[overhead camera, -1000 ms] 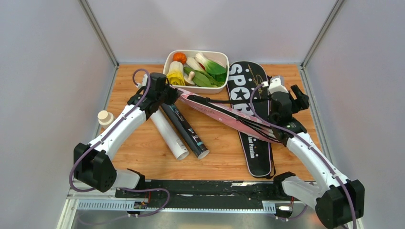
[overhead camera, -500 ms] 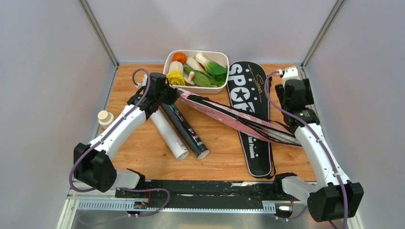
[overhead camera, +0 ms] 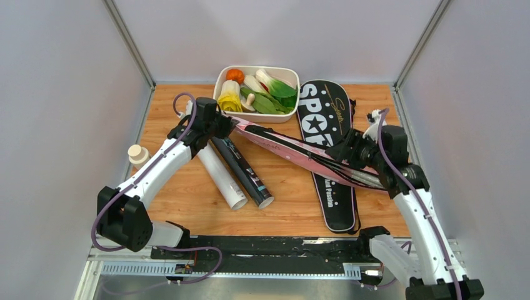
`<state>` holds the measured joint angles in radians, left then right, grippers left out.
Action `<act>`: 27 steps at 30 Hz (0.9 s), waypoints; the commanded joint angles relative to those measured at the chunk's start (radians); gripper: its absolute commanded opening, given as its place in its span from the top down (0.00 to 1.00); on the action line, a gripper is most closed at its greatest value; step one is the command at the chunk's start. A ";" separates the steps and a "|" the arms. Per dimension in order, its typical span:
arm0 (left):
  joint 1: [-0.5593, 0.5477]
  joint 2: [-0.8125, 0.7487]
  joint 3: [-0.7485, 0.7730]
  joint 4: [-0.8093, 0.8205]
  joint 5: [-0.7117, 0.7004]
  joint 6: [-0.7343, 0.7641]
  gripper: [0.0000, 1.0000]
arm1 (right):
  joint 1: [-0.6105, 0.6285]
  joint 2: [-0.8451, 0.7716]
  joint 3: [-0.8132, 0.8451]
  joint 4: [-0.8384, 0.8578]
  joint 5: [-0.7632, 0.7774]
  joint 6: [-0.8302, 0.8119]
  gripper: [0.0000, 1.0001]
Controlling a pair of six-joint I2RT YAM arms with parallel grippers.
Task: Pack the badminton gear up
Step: Zip the racket bag at the center of the board.
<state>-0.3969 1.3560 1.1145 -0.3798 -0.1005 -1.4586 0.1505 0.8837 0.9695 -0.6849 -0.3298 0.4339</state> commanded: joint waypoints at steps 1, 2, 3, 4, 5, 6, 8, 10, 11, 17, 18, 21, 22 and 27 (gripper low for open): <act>-0.002 -0.026 -0.002 0.071 0.030 -0.021 1.00 | 0.030 -0.139 -0.151 0.094 -0.196 0.299 0.35; -0.002 -0.026 -0.003 0.071 0.030 -0.023 1.00 | 0.045 -0.178 -0.194 0.132 -0.204 0.343 0.35; -0.002 -0.026 -0.004 0.073 0.031 -0.028 1.00 | 0.062 -0.208 -0.234 0.164 -0.202 0.380 0.35; -0.002 -0.027 -0.009 0.074 0.031 -0.030 1.00 | 0.075 -0.230 -0.260 0.177 -0.186 0.411 0.35; -0.002 -0.028 -0.011 0.077 0.030 -0.032 1.00 | 0.088 -0.245 -0.284 0.185 -0.160 0.429 0.34; -0.002 -0.030 -0.013 0.076 0.029 -0.032 1.00 | 0.101 -0.256 -0.307 0.201 -0.140 0.447 0.34; -0.001 -0.033 -0.015 0.075 0.027 -0.032 1.00 | 0.140 -0.265 -0.356 0.266 -0.128 0.491 0.34; -0.001 -0.032 -0.016 0.074 0.028 -0.036 1.00 | 0.189 -0.261 -0.397 0.341 -0.097 0.532 0.34; -0.002 -0.032 -0.017 0.074 0.030 -0.037 1.00 | 0.222 -0.257 -0.414 0.370 -0.064 0.550 0.34; -0.002 -0.028 -0.022 0.076 0.042 -0.047 1.00 | 0.377 -0.171 -0.454 0.510 0.152 0.601 0.33; -0.003 -0.028 -0.023 0.075 0.043 -0.048 1.00 | 0.392 -0.161 -0.459 0.525 0.193 0.607 0.32; -0.004 -0.031 -0.027 0.075 0.046 -0.051 1.00 | 0.414 -0.138 -0.491 0.605 0.280 0.647 0.32; -0.004 -0.029 -0.028 0.076 0.049 -0.053 1.00 | 0.414 -0.125 -0.497 0.623 0.291 0.661 0.31; -0.008 -0.027 -0.033 0.079 0.062 -0.059 1.00 | 0.421 -0.073 -0.499 0.669 0.384 0.681 0.30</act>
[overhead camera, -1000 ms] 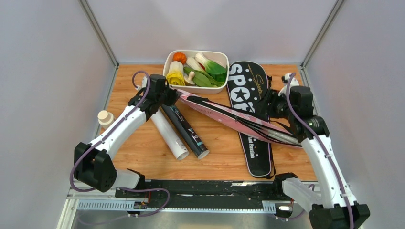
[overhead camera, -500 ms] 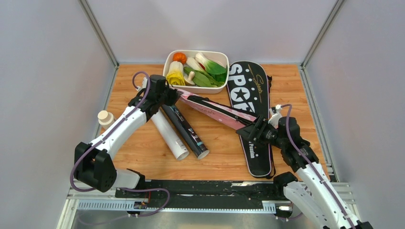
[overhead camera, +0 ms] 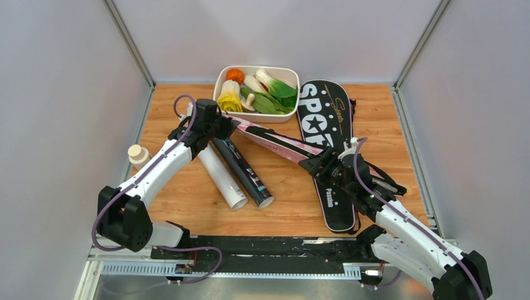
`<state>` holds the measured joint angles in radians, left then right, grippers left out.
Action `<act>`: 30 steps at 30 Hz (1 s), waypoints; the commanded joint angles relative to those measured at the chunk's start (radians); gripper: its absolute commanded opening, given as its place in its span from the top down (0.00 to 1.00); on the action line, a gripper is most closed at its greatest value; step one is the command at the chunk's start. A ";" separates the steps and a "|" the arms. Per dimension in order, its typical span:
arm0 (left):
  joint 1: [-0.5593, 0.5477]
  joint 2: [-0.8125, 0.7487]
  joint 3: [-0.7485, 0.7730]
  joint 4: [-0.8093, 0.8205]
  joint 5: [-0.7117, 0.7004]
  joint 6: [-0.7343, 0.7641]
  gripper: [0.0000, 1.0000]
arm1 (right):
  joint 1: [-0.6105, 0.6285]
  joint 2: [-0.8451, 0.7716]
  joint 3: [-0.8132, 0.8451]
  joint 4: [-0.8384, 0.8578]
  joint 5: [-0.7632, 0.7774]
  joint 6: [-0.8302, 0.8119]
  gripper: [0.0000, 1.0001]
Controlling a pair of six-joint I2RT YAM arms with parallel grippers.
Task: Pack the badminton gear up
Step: Zip the racket bag at the center of the board.
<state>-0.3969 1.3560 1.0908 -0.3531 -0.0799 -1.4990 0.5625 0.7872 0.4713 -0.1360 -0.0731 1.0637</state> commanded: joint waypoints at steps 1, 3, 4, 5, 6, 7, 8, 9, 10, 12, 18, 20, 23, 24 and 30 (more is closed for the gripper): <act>-0.009 -0.028 -0.011 0.055 0.041 -0.019 1.00 | 0.010 0.032 0.003 0.124 0.140 0.046 0.30; -0.009 -0.031 -0.013 0.057 0.041 -0.019 1.00 | 0.009 0.046 0.006 0.126 0.169 0.041 0.30; -0.010 -0.031 -0.014 0.057 0.041 -0.019 1.00 | 0.010 0.050 0.006 0.127 0.181 0.038 0.30; -0.010 -0.031 -0.014 0.057 0.043 -0.019 1.00 | 0.010 0.053 0.004 0.143 0.189 0.030 0.30; -0.010 -0.031 -0.015 0.057 0.044 -0.019 1.00 | 0.010 0.056 0.004 0.164 0.191 0.022 0.32; -0.010 -0.031 -0.016 0.057 0.044 -0.019 1.00 | 0.010 0.059 0.006 0.173 0.193 0.014 0.33; -0.010 -0.031 -0.018 0.057 0.045 -0.020 1.00 | 0.010 0.062 0.009 0.178 0.194 0.008 0.34; -0.010 -0.032 -0.018 0.057 0.045 -0.020 1.00 | 0.010 0.066 0.012 0.182 0.195 0.002 0.35; -0.010 -0.033 -0.020 0.057 0.045 -0.018 1.00 | 0.010 0.068 0.014 0.183 0.196 -0.002 0.37; -0.010 -0.035 -0.020 0.057 0.043 -0.019 1.00 | 0.009 0.072 0.018 0.191 0.201 -0.009 0.41; -0.011 -0.038 -0.024 0.059 0.044 -0.022 1.00 | 0.010 0.089 0.026 0.217 0.214 -0.023 0.46; -0.011 -0.038 -0.022 0.060 0.045 -0.022 1.00 | 0.010 0.099 0.026 0.226 0.215 -0.029 0.46; -0.012 -0.039 -0.019 0.060 0.045 -0.024 1.00 | 0.010 0.111 0.026 0.230 0.224 -0.047 0.48; -0.012 -0.038 -0.020 0.060 0.046 -0.024 1.00 | 0.010 0.113 0.026 0.235 0.224 -0.058 0.49; -0.012 -0.040 -0.020 0.060 0.044 -0.023 1.00 | 0.010 0.102 0.028 0.243 0.224 -0.132 0.58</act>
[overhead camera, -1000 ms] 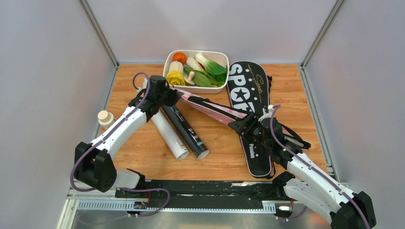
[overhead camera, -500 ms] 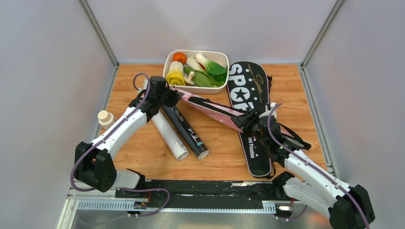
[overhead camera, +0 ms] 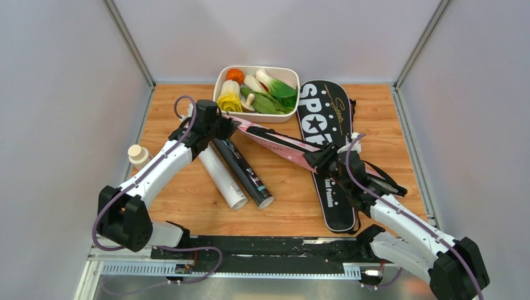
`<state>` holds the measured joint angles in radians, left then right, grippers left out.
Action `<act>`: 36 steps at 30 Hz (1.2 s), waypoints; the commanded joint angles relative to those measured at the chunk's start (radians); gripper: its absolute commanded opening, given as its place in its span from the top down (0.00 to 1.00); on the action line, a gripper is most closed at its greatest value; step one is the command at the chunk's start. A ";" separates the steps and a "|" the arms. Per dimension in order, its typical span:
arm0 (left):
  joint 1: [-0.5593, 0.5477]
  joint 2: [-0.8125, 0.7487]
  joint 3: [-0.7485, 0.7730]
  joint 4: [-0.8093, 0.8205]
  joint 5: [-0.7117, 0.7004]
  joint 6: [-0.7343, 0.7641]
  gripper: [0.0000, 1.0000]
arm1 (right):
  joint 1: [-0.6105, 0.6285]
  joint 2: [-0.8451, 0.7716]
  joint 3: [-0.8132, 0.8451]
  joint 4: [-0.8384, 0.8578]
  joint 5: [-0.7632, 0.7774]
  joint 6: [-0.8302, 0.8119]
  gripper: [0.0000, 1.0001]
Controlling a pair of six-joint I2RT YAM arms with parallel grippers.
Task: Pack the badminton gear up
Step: Zip the racket bag at the center of the board.
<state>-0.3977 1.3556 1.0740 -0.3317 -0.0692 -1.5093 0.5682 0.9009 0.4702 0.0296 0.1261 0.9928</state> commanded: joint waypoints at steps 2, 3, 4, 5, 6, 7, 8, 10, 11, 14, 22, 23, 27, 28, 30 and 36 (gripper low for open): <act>-0.011 -0.039 -0.004 0.040 0.032 -0.014 1.00 | 0.004 -0.013 0.029 0.080 0.026 -0.085 0.60; -0.012 -0.039 -0.003 0.040 0.032 -0.015 1.00 | 0.004 -0.014 0.029 0.080 0.025 -0.095 0.60; -0.012 -0.040 -0.004 0.041 0.032 -0.015 1.00 | 0.004 -0.013 0.030 0.082 0.023 -0.104 0.61; -0.011 -0.039 -0.004 0.041 0.032 -0.015 1.00 | 0.004 -0.013 0.030 0.086 0.021 -0.115 0.62; -0.012 -0.038 -0.004 0.041 0.032 -0.015 1.00 | 0.004 -0.013 0.030 0.091 0.019 -0.121 0.63; -0.012 -0.038 -0.004 0.041 0.032 -0.016 1.00 | 0.005 -0.011 0.030 0.095 0.017 -0.126 0.63; -0.012 -0.038 -0.004 0.042 0.032 -0.016 1.00 | 0.004 -0.010 0.030 0.102 0.014 -0.131 0.64; -0.012 -0.038 -0.004 0.041 0.030 -0.014 1.00 | 0.004 -0.008 0.031 0.107 0.011 -0.137 0.67; -0.012 -0.038 -0.003 0.040 0.030 -0.016 1.00 | 0.004 -0.007 0.032 0.107 0.011 -0.138 0.71; -0.011 -0.037 -0.002 0.041 0.026 -0.016 1.00 | 0.003 -0.010 0.030 0.104 0.025 -0.131 0.88; -0.012 -0.052 0.022 0.026 -0.005 -0.022 1.00 | -0.004 -0.080 0.048 -0.120 0.152 -0.110 1.00; -0.012 -0.061 0.029 0.026 -0.030 -0.019 1.00 | -0.005 -0.098 0.060 -0.171 0.175 -0.122 1.00; -0.012 -0.081 0.052 0.033 -0.100 0.000 1.00 | -0.018 -0.165 0.105 -0.381 0.277 -0.152 1.00; -0.012 -0.082 0.056 0.040 -0.108 0.011 1.00 | -0.026 -0.180 0.111 -0.422 0.295 -0.154 1.00; -0.012 -0.078 0.075 0.039 -0.126 0.023 1.00 | -0.048 -0.217 0.116 -0.490 0.321 -0.141 1.00; -0.011 -0.076 0.114 0.065 -0.170 0.066 1.00 | -0.184 -0.256 0.130 -0.642 0.325 -0.081 1.00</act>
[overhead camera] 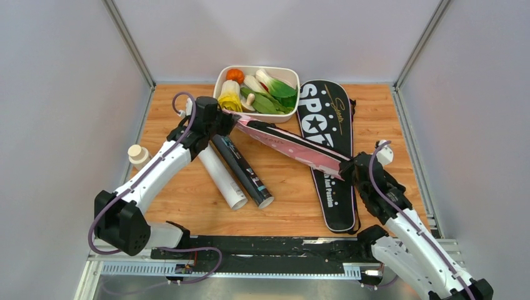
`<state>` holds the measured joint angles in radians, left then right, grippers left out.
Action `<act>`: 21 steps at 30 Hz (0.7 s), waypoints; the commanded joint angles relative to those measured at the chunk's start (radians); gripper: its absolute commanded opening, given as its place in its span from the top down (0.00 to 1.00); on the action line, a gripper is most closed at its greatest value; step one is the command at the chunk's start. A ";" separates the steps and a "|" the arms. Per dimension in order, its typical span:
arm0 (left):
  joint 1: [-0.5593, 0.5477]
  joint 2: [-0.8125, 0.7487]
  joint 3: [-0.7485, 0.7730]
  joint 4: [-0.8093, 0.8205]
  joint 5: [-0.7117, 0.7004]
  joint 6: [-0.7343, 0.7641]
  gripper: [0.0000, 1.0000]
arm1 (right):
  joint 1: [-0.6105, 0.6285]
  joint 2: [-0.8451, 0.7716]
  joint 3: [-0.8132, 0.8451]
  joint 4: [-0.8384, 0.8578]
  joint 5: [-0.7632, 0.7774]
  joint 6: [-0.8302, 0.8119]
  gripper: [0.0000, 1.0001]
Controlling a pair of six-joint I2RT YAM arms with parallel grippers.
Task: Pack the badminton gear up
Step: Zip the racket bag at the center of the board.
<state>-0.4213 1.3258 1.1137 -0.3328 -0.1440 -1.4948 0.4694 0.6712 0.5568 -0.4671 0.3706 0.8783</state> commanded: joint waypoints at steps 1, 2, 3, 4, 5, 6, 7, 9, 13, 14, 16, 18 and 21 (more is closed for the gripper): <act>0.012 -0.046 0.087 0.069 -0.102 0.068 1.00 | -0.120 -0.029 0.044 -0.154 0.074 0.027 1.00; 0.012 -0.042 0.096 0.062 -0.118 0.076 1.00 | -0.155 -0.032 0.047 -0.165 0.069 0.018 1.00; 0.012 -0.041 0.119 0.056 -0.127 0.095 1.00 | -0.192 -0.034 0.048 -0.175 0.064 0.005 1.00; 0.013 -0.038 0.129 0.038 -0.142 0.103 1.00 | -0.226 -0.038 0.052 -0.189 0.064 -0.006 1.00; 0.013 -0.037 0.147 0.030 -0.149 0.116 1.00 | -0.257 -0.045 0.057 -0.203 0.068 -0.022 1.00; 0.013 -0.036 0.154 0.019 -0.164 0.123 1.00 | -0.284 -0.053 0.061 -0.214 0.085 -0.031 1.00; 0.013 -0.036 0.165 0.007 -0.172 0.136 1.00 | -0.305 -0.063 0.067 -0.224 0.104 -0.043 1.00; 0.013 -0.035 0.179 -0.013 -0.196 0.151 1.00 | -0.358 -0.063 0.078 -0.234 0.138 -0.076 1.00; 0.024 -0.039 0.182 -0.041 -0.221 0.170 1.00 | -0.525 -0.013 0.100 -0.233 0.104 -0.104 1.00; 0.028 -0.043 0.179 -0.042 -0.217 0.173 1.00 | -0.567 -0.003 0.107 -0.230 0.094 -0.106 1.00; 0.043 -0.047 0.173 -0.049 -0.212 0.180 1.00 | -0.647 0.011 0.117 -0.208 0.088 -0.133 1.00; 0.058 -0.053 0.172 -0.054 -0.211 0.190 1.00 | -0.736 0.037 0.121 -0.184 0.052 -0.160 1.00; 0.083 -0.059 0.176 -0.064 -0.207 0.211 1.00 | -0.856 0.083 0.109 -0.132 -0.023 -0.200 1.00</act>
<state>-0.3992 1.3258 1.2503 -0.4374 -0.2417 -1.3613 -0.2535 0.7170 0.6292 -0.6910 0.3477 0.7631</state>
